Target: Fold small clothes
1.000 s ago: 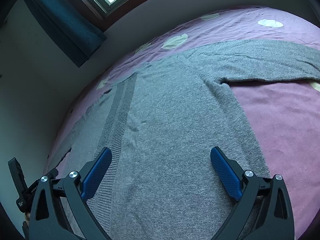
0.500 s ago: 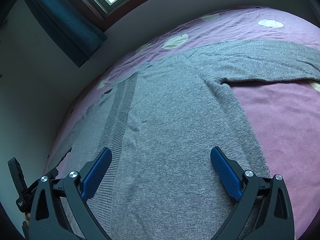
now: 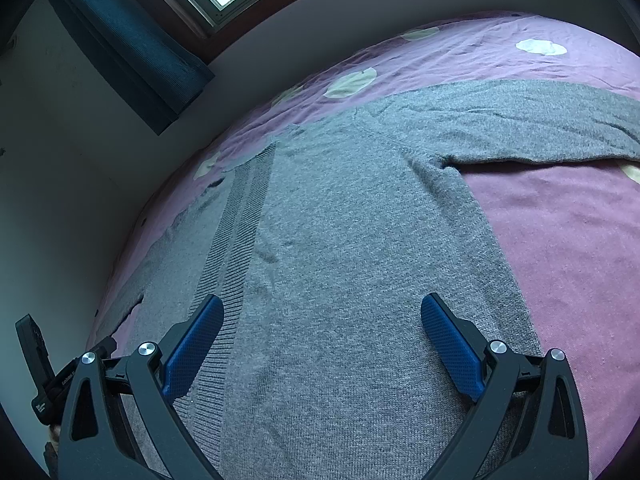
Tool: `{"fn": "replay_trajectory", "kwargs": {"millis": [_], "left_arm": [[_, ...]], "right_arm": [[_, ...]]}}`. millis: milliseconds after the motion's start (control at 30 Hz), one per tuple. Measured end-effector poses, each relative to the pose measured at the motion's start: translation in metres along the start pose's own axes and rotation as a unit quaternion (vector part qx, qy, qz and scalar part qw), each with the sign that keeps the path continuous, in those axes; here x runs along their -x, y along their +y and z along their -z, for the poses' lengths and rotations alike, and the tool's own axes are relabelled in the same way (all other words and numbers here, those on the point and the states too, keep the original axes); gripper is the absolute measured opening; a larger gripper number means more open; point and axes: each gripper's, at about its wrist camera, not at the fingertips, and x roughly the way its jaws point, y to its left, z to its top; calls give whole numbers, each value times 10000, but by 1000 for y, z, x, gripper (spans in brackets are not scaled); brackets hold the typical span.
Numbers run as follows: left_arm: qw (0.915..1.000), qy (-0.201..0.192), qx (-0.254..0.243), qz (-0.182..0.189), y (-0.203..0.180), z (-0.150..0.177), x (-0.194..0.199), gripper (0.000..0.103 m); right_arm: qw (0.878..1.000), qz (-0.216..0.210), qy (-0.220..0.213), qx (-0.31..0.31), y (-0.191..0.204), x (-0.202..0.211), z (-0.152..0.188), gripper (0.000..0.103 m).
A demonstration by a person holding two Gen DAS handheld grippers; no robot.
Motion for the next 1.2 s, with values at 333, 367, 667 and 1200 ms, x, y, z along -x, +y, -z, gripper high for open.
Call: {"fn": "replay_trajectory", "kwargs": {"millis": [333,367,667,1200], "left_arm": [[10000,9,-29,-11,-1,-1,2,101],[10000,16,-22,-31,-1,-1,1,101],[9998,65,84,192,6,-4,-1,101],[9995,22,325,18,32,-10,-9,101]], "right_arm": [[10000,-13,3,4,0,0,-1,98],[10000,-13,3,13,1,0,-1,98],[9997,-52,-162,-172,-9,22,-24,98],[9301,1180,-1353,-3205,-254,143,-42,48]]}}
